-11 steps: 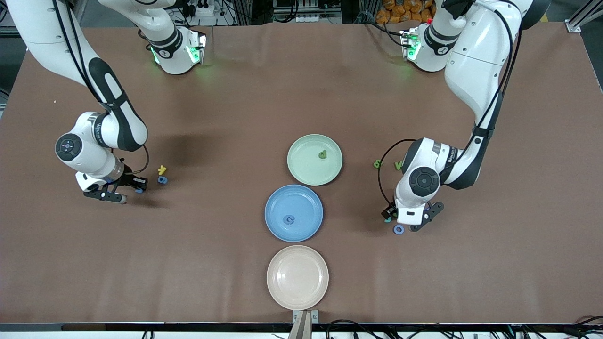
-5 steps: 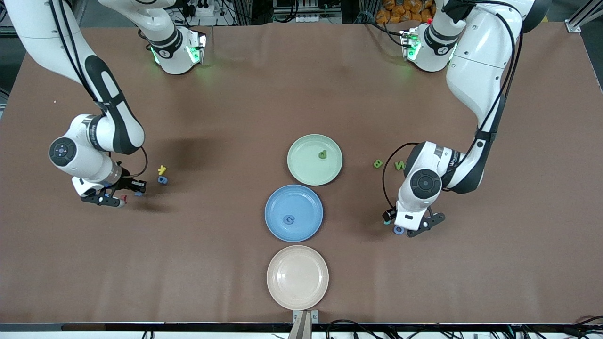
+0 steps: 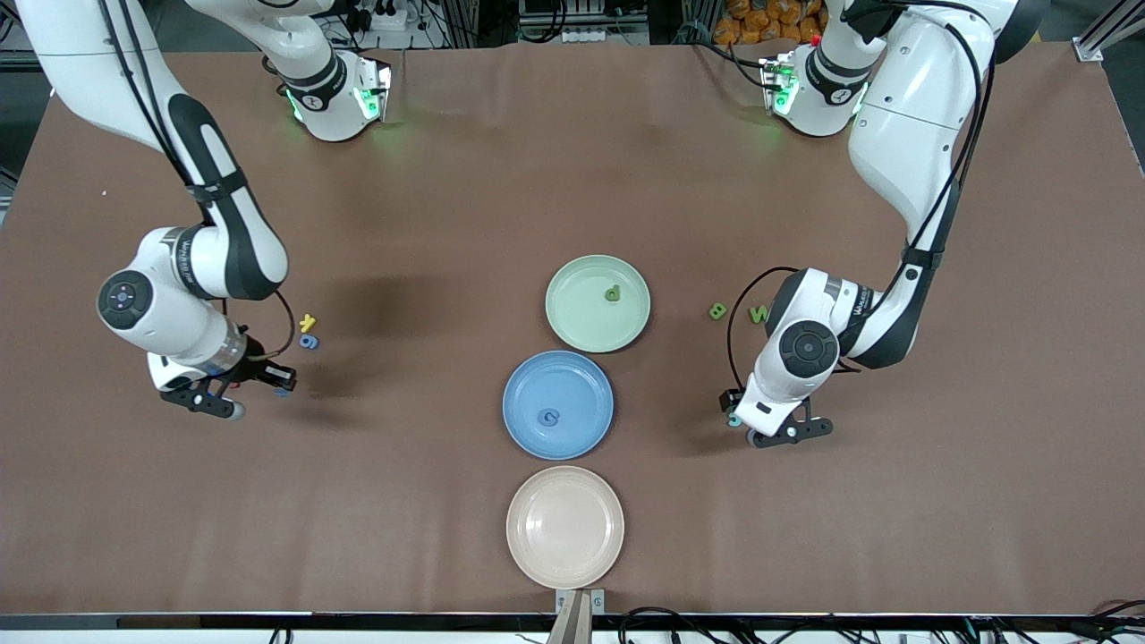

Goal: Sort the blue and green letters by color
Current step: 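Grasp the blue E with the right gripper while the left gripper grasps green n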

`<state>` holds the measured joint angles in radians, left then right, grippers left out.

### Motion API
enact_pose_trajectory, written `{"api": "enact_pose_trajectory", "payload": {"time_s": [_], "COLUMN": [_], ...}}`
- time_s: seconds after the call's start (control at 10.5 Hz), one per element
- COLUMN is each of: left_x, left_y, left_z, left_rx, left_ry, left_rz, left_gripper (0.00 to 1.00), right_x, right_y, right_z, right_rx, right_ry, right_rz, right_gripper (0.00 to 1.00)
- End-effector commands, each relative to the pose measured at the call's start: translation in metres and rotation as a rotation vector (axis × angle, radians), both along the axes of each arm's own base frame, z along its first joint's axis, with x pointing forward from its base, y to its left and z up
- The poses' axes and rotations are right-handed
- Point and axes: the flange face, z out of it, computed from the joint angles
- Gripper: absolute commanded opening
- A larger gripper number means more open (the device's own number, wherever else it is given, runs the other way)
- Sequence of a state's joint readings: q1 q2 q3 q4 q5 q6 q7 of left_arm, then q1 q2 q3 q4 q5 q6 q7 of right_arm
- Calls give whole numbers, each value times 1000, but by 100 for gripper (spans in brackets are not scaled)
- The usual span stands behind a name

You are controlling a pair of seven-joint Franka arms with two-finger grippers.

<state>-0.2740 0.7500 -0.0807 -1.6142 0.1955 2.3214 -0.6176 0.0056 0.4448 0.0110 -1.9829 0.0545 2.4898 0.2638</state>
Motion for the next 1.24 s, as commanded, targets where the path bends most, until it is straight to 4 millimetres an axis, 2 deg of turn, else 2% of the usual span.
{"api": "enact_pose_trajectory", "payload": {"time_s": [0.0,0.19,0.48,0.67,0.86,0.95,1.05,1.14], "left_x": [2,1,2,0,-2,-1,-1,1], "left_y": [5,14,18,12,7,8,7,8], "left_z": [6,6,8,8,3,3,-2,-3], "left_rx": [-39,-41,-45,-52,-53,-68,-79,-83], "left_ry": [28,78,93,93,94,90,87,72], "left_rz": [-217,-414,-475,-488,-475,-463,-457,-460], "left_gripper": [100,100,100,100,100,100,100,100], "right_x": [23,44,60,63,53,46,40,34], "right_y": [67,119,196,232,290,310,325,343], "right_z": [18,26,30,36,29,28,25,24], "right_rx": [40,66,158,175,189,193,191,198], "right_ry": [-31,-69,-95,-123,-128,-128,-127,-134], "right_rz": [-92,-133,-134,-90,-24,1,25,48], "right_gripper": [3,3,3,3,3,3,10,11]}}
